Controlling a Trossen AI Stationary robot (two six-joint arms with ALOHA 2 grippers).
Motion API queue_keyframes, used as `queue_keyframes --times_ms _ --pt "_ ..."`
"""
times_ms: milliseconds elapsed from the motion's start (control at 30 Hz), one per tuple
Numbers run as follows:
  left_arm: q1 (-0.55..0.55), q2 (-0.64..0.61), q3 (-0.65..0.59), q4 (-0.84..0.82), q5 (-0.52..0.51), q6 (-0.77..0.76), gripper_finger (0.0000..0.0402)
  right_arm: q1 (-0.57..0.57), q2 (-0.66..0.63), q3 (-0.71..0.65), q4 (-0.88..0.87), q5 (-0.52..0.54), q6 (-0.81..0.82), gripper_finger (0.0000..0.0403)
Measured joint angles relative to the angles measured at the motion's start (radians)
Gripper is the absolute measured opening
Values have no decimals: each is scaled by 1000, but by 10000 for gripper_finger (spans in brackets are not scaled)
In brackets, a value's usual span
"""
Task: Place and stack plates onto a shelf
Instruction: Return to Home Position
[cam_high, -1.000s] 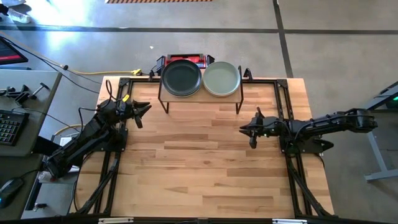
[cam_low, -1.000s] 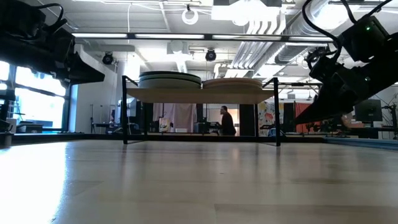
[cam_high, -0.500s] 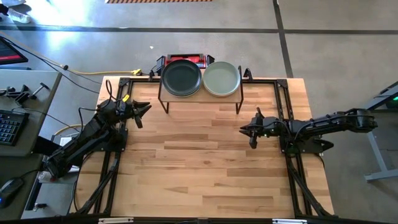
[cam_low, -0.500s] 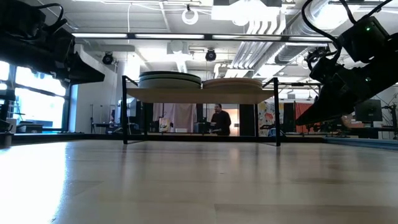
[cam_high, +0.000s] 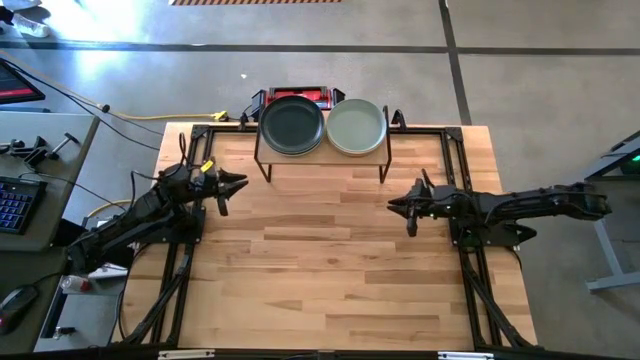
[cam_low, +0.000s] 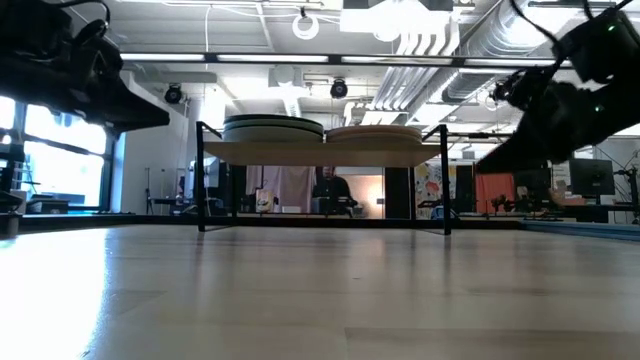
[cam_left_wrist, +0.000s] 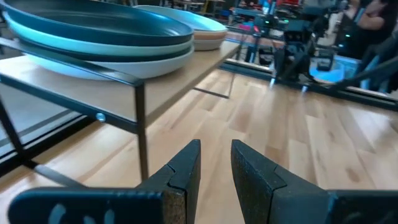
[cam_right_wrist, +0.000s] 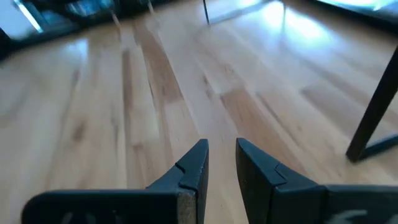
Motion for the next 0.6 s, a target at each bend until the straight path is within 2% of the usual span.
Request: queue_keyframes --times_ms 333,600 --pt "-48 0 0 0 1 0 78 0 -339 0 -41 0 0 64" --pt "-75 -26 0 2 1 0 78 0 -499 0 -41 0 0 64"
